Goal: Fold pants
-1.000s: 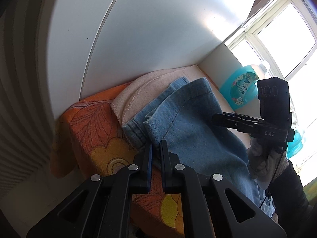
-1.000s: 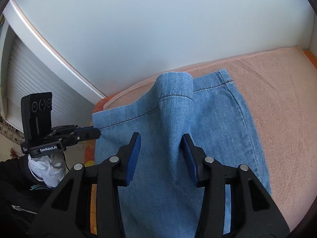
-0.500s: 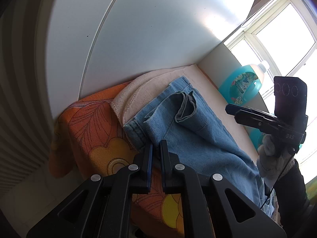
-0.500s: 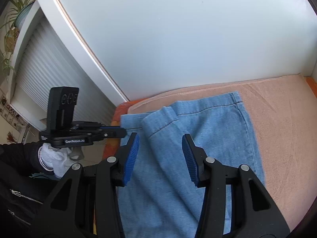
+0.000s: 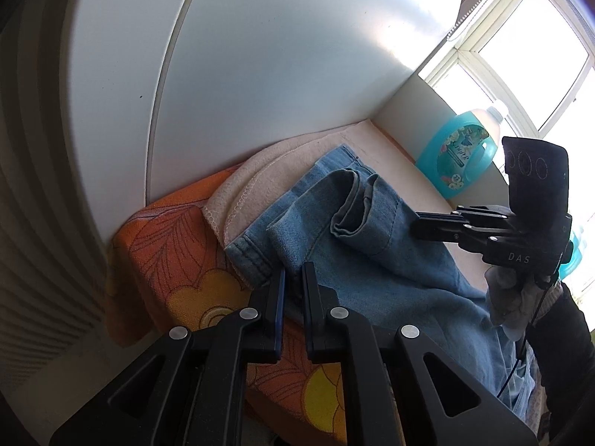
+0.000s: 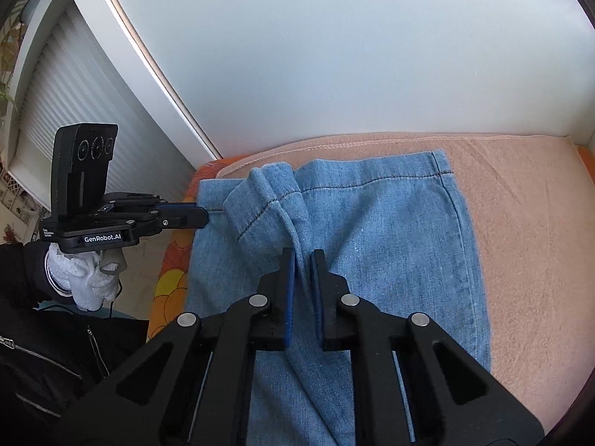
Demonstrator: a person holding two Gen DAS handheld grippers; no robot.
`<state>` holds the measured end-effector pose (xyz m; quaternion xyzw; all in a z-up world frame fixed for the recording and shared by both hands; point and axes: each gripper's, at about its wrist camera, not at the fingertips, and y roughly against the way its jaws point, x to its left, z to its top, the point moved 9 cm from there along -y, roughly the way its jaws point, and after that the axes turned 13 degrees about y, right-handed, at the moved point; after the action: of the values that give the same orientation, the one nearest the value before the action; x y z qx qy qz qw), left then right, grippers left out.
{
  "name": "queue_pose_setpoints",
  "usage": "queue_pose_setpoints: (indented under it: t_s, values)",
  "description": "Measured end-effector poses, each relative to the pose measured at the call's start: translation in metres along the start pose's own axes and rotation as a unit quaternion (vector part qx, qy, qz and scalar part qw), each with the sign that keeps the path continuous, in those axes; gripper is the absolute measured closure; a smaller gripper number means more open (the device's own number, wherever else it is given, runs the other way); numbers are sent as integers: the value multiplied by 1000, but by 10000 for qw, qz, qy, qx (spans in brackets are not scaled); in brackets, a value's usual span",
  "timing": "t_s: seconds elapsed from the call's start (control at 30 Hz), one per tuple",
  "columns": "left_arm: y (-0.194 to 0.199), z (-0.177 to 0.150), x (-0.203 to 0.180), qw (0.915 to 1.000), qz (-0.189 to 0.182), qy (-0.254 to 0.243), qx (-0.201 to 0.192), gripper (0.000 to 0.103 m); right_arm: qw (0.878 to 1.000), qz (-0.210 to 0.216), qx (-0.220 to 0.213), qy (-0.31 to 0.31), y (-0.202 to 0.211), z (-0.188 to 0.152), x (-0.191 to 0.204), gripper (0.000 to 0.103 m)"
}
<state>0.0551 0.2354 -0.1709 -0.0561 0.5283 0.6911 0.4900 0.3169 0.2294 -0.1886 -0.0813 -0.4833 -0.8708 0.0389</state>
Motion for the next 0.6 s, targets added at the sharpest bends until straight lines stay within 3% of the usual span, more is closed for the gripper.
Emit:
queue_pose_setpoints:
  t_s: [0.13,0.33,0.47,0.5,0.6]
  values:
    - [-4,6,-1,9999,136,-48,-21,90,9991,-405,-56,-98,5,4,-14,97]
    - [-9,11,1,9996,211,29,-186,88,9854,-1617,-182,-496,21,15,-65,100]
    - [-12,9,1,9996,84,-50,-273,88,9797,-1899,-163,-621,19,21,-87,100]
    - [-11,9,2,9995,43,-43,-324,96,9792,-1916,-190,-633,18,22,-88,100]
    - [-3,11,3,9983,-41,-88,-580,97,9769,-2020,-246,-651,21,28,-93,101]
